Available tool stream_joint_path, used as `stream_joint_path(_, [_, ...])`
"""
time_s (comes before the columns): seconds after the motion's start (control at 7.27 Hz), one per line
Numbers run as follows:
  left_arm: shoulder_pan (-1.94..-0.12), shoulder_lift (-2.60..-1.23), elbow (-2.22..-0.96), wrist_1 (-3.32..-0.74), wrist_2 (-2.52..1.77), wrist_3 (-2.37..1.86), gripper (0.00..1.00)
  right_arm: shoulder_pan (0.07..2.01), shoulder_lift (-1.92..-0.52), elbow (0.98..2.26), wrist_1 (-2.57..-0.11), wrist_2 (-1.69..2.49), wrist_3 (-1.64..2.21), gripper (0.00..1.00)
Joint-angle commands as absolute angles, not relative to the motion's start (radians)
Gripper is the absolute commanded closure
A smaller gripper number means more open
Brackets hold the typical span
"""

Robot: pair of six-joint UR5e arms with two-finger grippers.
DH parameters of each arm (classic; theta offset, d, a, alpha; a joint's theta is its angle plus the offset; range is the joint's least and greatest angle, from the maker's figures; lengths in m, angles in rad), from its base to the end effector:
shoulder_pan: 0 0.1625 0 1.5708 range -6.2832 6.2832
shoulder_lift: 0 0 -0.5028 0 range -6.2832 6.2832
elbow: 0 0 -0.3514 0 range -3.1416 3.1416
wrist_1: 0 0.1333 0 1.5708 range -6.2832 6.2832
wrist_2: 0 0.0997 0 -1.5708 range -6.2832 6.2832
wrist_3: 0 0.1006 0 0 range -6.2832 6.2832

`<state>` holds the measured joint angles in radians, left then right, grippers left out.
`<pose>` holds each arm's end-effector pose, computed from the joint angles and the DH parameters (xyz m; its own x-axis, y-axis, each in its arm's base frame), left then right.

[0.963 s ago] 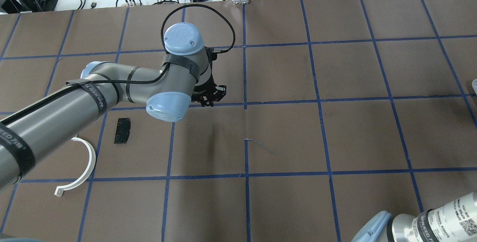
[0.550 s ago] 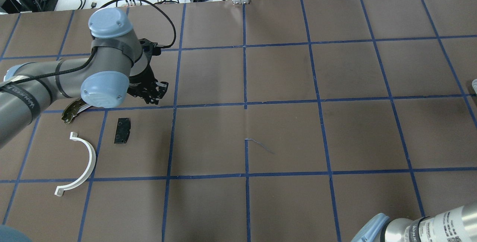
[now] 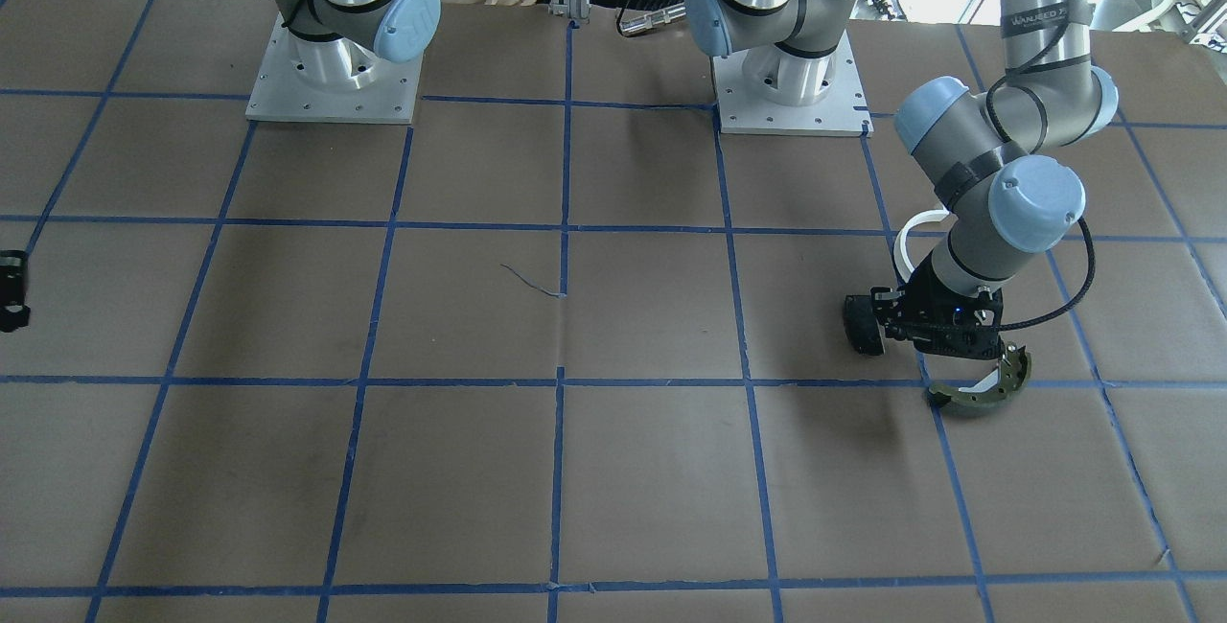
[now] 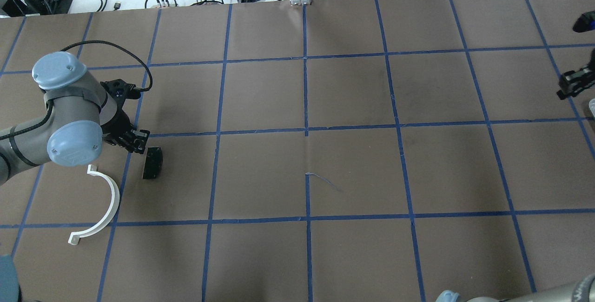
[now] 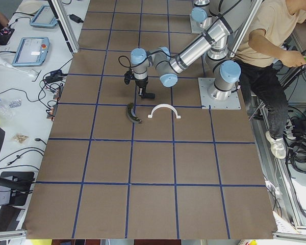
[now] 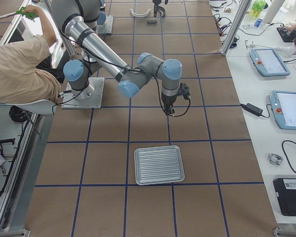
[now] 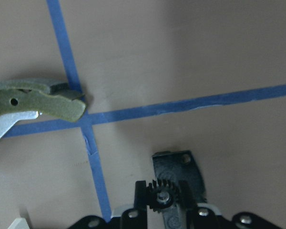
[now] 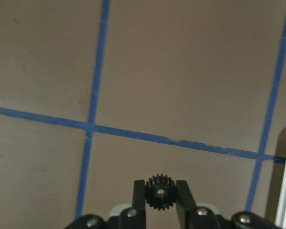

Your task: Place bearing gear from tray to pile

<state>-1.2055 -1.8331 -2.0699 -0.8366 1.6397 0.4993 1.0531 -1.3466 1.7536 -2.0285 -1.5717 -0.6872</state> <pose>0.0540 -0.4950 0.3026 -0.9896 0.1357 -0.0474 0.1330 0.9895 0.0568 -0.1511 -0.5344 0.4182 -0.9852 -0.1680 0.0328 -0.1692 0.9848 -0.0386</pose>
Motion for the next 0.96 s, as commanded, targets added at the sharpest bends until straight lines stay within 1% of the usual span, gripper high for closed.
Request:
stream_joint_path(0.0, [-1.189,-1.821,-2.111,-0.807,1.641,0.511,1.00,1.326,-1.350,1.756,-2.020,-1.560,-0.251,0.96])
stream_joint_path(0.14, [-1.172,-1.821,-2.143,-0.795,1.637,0.509,1.00,1.445,-1.356,1.769,-2.017,-1.545,-0.115,0.95])
stream_joint_path(0.41, [-1.163,-1.812,-2.155,-0.807,1.647,0.500,1.00,1.701,-1.348,1.792,-2.057,-1.545,0.283,0.95])
stream_joint_path(0.69, [-1.163,-1.807,-2.172,-0.807,1.651,0.500,1.00,1.891,-1.232,1.799,-2.228,-1.557,0.560,0.95])
stream_joint_path(0.83, [-1.161,-1.809,-2.169,-0.805,1.649,0.505,0.44,1.946,-1.165,1.798,-2.294,-1.559,0.653,0.94])
